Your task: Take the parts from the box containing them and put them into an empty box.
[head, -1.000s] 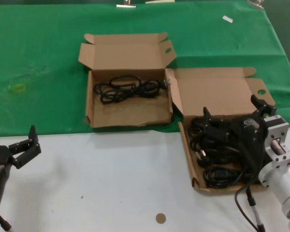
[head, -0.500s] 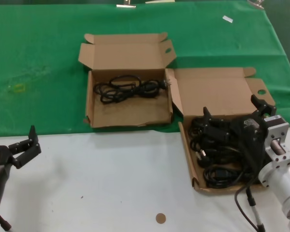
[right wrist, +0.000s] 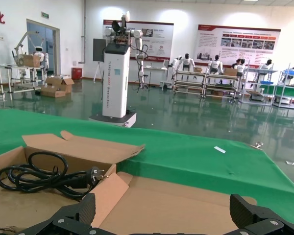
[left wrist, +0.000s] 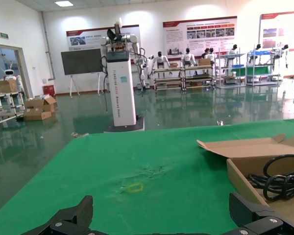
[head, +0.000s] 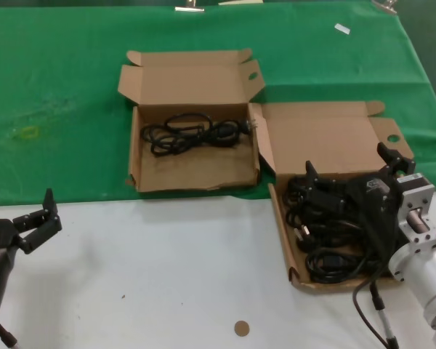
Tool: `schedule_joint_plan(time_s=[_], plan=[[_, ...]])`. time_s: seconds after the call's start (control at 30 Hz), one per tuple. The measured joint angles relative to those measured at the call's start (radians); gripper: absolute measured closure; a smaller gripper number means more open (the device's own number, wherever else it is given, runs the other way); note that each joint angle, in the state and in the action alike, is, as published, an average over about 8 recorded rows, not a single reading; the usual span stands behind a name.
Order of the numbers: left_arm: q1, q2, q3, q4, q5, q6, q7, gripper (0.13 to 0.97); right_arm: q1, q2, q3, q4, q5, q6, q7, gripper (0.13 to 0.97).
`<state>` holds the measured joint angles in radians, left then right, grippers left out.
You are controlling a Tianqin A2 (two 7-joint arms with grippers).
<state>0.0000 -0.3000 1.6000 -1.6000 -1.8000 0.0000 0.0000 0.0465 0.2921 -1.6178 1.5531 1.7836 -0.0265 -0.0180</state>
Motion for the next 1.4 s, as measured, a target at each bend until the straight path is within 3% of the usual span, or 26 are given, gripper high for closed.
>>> schedule_joint_plan(time_s=[1.4], plan=[[0.0,0.0,0.0,0.0,0.0,0.0,0.0,0.132,0.0,0.0,0.0,0.0,0.0,0.0,0.0,0.129]])
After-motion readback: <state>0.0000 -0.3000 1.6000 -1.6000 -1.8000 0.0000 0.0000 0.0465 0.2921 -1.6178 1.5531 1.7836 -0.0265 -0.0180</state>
